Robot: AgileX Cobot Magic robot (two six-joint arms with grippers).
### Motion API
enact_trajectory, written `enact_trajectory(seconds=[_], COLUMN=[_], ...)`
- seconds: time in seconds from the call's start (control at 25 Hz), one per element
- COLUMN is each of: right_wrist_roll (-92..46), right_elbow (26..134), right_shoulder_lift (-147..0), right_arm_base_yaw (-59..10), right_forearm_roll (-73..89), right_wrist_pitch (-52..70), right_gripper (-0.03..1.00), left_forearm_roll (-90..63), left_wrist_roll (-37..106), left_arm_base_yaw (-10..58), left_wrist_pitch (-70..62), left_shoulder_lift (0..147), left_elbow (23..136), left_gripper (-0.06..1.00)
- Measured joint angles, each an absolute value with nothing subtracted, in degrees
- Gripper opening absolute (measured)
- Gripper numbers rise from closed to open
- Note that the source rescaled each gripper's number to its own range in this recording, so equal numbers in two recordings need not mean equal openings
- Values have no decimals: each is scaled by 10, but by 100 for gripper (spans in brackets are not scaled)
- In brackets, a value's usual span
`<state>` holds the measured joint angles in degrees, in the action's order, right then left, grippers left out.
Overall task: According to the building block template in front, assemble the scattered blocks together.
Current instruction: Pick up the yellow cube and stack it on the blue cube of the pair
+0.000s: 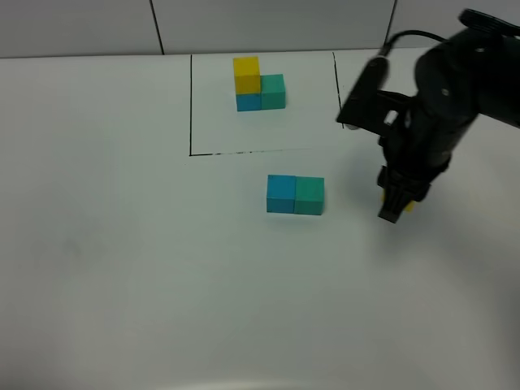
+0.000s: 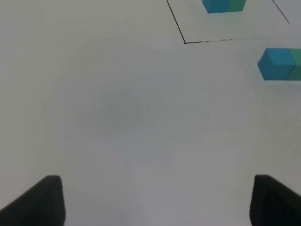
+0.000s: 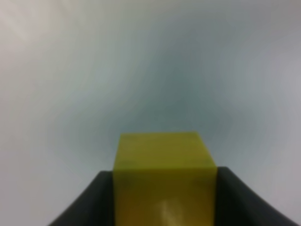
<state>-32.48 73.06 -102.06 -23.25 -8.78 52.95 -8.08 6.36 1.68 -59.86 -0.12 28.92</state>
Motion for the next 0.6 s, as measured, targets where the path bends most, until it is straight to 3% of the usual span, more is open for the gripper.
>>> enact_trajectory(seconds=[0.28,0.6], right_wrist_roll=[-413,-497], right_elbow=[939,1086], right_shoulder_lift=[-1161,-1272], right_arm_base_yaw=[-322,-335], right_forearm_roll=[-96,-71], right_wrist_pitch=[648,691], right_gripper=[2,2], left_forearm_roll=[-81,-81], left_wrist_roll=[64,64], left_arm_base_yaw=[17,17], left_wrist_pitch=[-599,-599], left_shoulder_lift=[-1,-1], left_elbow=[289,289], left_gripper=[67,67])
